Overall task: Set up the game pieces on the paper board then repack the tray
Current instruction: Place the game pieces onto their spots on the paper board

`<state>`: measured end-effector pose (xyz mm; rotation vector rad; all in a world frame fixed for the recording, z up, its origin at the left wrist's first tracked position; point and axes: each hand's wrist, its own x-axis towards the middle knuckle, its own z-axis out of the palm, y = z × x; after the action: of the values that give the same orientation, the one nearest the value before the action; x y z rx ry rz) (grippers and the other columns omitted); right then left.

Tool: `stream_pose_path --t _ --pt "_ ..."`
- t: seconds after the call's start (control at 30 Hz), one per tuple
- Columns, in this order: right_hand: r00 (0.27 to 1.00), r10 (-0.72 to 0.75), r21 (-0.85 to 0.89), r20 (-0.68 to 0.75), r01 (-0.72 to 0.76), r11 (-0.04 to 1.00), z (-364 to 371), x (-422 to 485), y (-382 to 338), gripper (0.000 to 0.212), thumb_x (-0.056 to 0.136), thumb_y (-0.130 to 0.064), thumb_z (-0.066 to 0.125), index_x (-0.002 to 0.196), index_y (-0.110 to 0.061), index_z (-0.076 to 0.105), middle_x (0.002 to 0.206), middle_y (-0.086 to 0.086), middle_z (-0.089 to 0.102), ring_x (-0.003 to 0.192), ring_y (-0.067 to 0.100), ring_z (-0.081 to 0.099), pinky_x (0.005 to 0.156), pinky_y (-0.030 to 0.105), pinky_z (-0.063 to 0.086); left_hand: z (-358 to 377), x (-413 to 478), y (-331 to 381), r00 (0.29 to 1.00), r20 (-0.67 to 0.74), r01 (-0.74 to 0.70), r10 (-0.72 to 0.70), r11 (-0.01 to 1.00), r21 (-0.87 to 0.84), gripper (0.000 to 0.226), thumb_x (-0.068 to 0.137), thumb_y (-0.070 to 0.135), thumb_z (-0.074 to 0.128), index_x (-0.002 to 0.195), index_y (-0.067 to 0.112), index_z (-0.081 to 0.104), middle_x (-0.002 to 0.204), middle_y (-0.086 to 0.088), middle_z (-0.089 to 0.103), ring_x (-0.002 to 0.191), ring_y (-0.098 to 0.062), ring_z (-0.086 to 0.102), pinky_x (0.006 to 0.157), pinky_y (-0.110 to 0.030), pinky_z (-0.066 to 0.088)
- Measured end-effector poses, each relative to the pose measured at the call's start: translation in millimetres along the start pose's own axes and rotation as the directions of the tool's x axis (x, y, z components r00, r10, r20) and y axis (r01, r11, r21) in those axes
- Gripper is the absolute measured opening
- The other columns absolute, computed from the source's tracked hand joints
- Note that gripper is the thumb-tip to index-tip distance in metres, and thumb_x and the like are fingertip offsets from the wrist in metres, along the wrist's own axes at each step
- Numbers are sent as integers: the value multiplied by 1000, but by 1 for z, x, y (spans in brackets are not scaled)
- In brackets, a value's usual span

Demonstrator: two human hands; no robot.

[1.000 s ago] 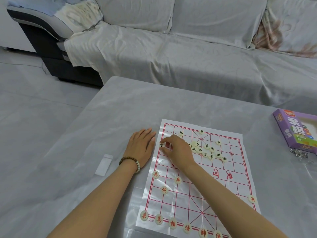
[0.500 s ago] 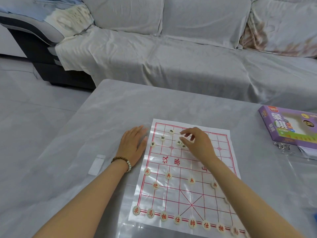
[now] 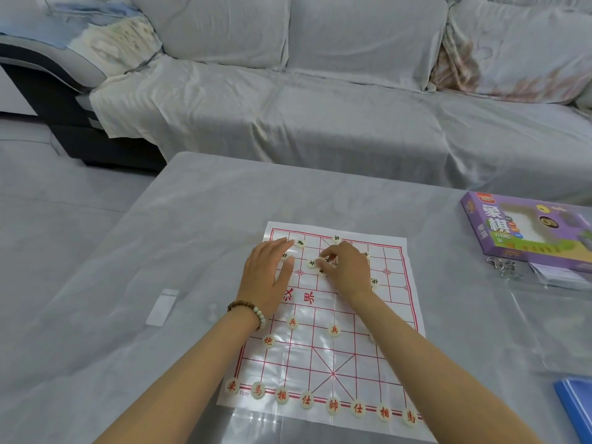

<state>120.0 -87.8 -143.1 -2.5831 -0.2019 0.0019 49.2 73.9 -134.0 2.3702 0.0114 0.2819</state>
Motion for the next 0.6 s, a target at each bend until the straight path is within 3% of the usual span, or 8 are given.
stream_pose_path --t 0.13,0.23,0.4,0.6 --pt "998 -9 183 -60 19 983 -6 -5 -6 6 84 -26 67 86 -21 70 88 -8 68 78 6 56 77 27 49 -3 -8 21 987 18 158 -158 960 -230 37 98 37 34 128 24 52 131 5 53 123 -11 43 101 -26 36" --pt "993 -60 158 -106 76 985 -13 -11 -5 5 84 -28 67 87 -24 69 86 -13 66 81 5 57 77 27 49 -1 -14 37 966 80 257 -245 895 -364 36 99 33 32 124 22 55 127 4 56 114 -9 50 91 -19 38" --pt "997 -72 -74 40 74 994 -8 -11 5 35 83 -44 64 111 -24 66 108 -2 59 104 16 52 89 30 40 4 -25 42 963 28 255 -268 875 -412 33 100 30 30 120 25 56 126 6 56 117 -9 48 95 -21 38" --pt "1000 -21 -114 7 22 993 5 -2 -5 30 90 -35 57 116 -21 65 111 1 60 105 19 53 91 31 33 -2 -29 32 957 -22 261 -288 893 -368 32 99 33 30 119 31 55 127 8 53 123 -11 42 97 -23 35"
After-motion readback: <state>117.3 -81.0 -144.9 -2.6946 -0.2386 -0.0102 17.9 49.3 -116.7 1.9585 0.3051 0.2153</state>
